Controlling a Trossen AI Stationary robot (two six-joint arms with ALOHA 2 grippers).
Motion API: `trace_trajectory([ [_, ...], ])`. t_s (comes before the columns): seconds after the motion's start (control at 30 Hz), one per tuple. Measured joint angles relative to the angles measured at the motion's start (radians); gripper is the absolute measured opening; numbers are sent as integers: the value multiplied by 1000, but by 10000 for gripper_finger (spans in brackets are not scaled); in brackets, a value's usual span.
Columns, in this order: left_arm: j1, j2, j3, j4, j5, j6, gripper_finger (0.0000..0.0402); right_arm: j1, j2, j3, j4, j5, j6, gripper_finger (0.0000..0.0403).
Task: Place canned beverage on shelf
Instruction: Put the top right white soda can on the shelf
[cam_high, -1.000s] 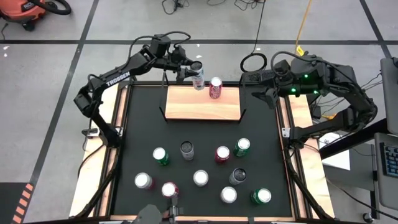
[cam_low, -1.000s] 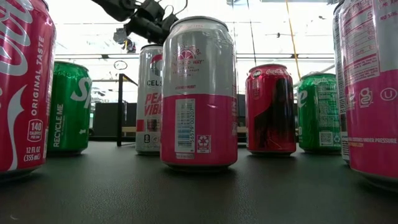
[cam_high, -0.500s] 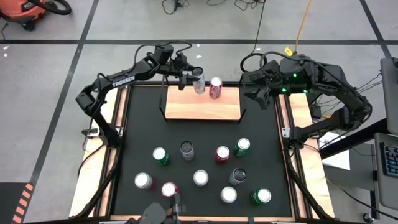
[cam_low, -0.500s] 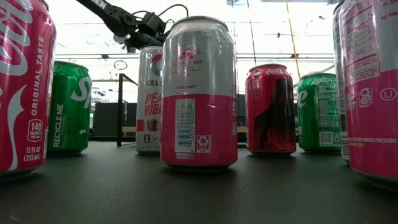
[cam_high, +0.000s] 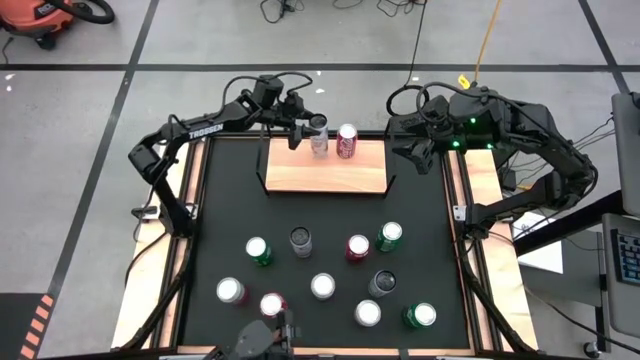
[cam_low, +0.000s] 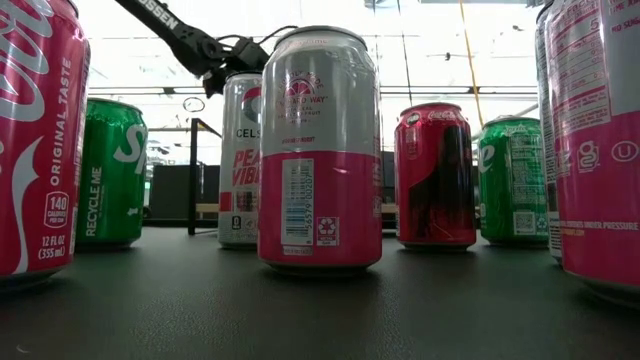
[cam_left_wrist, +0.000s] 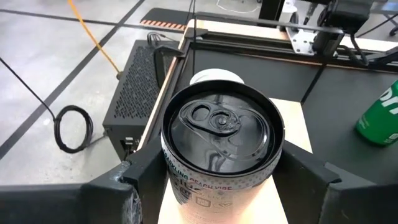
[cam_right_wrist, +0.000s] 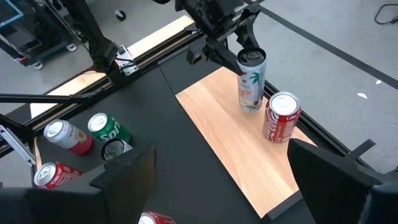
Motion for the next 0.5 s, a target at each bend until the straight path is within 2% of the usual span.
trace_trajectory([
  [0.5, 7, 24, 1, 4, 1, 1, 235, 0, 0, 0, 0, 0, 3, 338],
])
